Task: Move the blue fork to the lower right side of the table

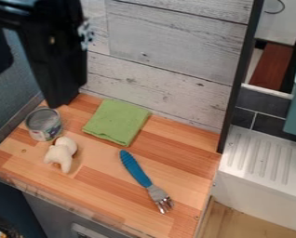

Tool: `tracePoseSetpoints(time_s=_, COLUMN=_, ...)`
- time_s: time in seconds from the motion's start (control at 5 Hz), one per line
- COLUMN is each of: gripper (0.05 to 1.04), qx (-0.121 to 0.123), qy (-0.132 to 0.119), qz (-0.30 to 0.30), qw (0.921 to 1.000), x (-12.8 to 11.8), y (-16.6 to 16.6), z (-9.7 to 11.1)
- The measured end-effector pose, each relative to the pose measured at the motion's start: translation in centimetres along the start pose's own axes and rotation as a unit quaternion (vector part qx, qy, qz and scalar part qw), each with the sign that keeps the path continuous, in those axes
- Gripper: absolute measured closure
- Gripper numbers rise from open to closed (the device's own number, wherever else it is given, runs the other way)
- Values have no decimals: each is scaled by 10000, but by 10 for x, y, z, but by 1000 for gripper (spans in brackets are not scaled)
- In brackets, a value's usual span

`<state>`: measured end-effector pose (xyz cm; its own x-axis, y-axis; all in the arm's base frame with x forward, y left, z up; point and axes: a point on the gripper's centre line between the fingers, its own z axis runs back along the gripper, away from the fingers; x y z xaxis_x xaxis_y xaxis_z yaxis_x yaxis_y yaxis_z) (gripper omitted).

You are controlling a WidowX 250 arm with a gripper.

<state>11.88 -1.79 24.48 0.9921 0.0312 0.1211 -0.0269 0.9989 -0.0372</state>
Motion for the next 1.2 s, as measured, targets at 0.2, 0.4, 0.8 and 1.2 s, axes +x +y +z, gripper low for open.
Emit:
tracePoseSetpoints(time_s=0.2, gripper=84, qx=10, qy=14, qz=-5, qw=10000, x=1, y=0, z=-2)
tracePoseSetpoints(time_s=0.4, gripper=84, qx=339, qy=523, qz=359, qw=9974, x=45, y=15, z=-40)
tracePoseSetpoints(time_s=0.8, gripper=84, qx=667, qy=922, qz=666, qw=9913, x=86, y=22, z=-88)
tracePoseSetpoints(time_s=1.2, gripper=84, qx=330, qy=446, qz=1596, qw=9856, x=102, y=33, z=-128)
